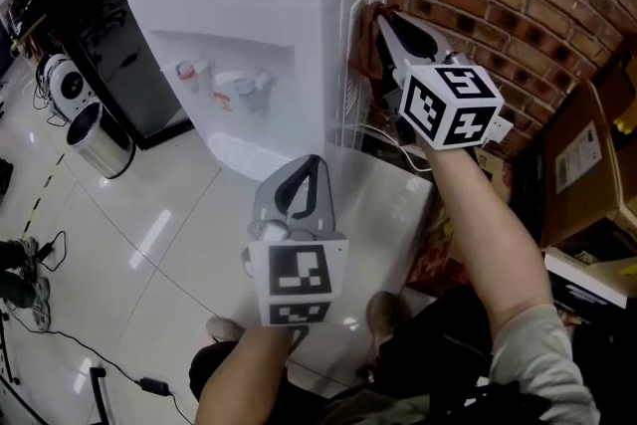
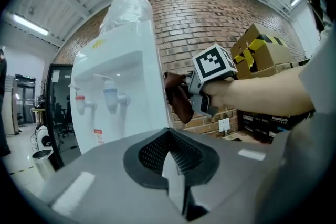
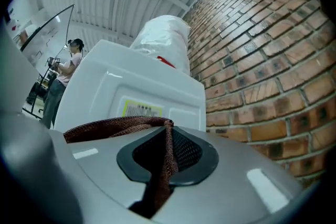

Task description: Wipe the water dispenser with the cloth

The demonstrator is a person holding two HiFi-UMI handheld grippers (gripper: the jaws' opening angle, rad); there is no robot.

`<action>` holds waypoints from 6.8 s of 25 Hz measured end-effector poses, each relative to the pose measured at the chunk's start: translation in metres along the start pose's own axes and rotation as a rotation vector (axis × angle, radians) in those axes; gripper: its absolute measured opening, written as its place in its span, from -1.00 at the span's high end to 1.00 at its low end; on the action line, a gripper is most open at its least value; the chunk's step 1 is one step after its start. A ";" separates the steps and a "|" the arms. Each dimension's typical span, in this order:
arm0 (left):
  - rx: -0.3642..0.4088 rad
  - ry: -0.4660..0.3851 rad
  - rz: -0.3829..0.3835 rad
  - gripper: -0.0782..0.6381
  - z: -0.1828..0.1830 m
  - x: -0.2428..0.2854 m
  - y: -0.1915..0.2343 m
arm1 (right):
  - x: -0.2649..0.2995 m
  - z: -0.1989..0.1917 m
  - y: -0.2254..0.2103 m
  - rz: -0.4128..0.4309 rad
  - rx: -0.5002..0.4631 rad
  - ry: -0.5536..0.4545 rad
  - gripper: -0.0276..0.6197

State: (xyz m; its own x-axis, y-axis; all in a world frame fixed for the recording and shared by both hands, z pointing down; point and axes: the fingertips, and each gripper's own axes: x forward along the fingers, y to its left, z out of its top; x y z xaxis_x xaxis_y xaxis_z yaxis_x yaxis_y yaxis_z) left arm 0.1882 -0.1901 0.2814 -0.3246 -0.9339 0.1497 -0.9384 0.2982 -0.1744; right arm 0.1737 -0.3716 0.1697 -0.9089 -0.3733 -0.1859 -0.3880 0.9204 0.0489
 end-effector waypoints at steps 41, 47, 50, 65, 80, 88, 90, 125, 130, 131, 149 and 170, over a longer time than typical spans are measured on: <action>-0.026 0.324 -0.135 0.78 -0.183 0.055 -0.088 | -0.073 -0.440 0.025 0.085 0.122 0.935 0.76; -0.020 0.290 -0.128 0.78 -0.164 0.054 -0.083 | -0.073 -0.438 0.023 0.093 0.107 0.937 0.76; -0.016 0.248 -0.130 0.78 -0.143 0.054 -0.084 | -0.073 -0.420 0.011 0.075 0.109 0.913 0.76; -0.031 0.013 -0.084 0.78 -0.021 0.034 -0.061 | -0.057 -0.074 -0.065 -0.042 0.093 0.209 0.76; -0.052 -0.148 -0.022 0.78 0.050 0.023 -0.029 | 0.040 0.152 -0.061 -0.041 -0.022 -0.159 0.76; -0.048 -0.125 -0.024 0.78 0.041 0.020 -0.025 | 0.058 0.135 -0.063 -0.086 -0.015 -0.142 0.76; -0.034 -0.107 -0.036 0.78 0.034 0.022 -0.032 | 0.055 0.129 -0.064 -0.097 -0.021 -0.139 0.76; 0.049 0.356 -0.225 0.78 -0.197 0.033 -0.125 | -0.010 -0.322 -0.054 -0.102 0.220 0.553 0.76; 0.056 0.393 -0.262 0.78 -0.215 0.033 -0.140 | -0.025 -0.391 -0.050 -0.099 0.219 0.684 0.76; 0.055 0.398 -0.264 0.78 -0.217 0.033 -0.140 | -0.030 -0.403 -0.049 -0.103 0.226 0.703 0.76; 0.037 0.389 -0.240 0.78 -0.215 0.040 -0.130 | -0.101 -0.497 -0.044 -0.022 0.198 1.084 0.76; -0.098 0.229 -0.138 0.78 -0.129 0.012 -0.086 | -0.172 -0.348 0.030 0.189 0.194 1.076 0.84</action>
State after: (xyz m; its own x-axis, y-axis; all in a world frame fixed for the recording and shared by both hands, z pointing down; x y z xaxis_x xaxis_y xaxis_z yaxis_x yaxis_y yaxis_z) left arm 0.2503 -0.2016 0.4235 -0.2013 -0.9012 0.3837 -0.9788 0.1997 -0.0444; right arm 0.2651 -0.3209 0.5443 -0.6459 -0.0447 0.7621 -0.2841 0.9406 -0.1857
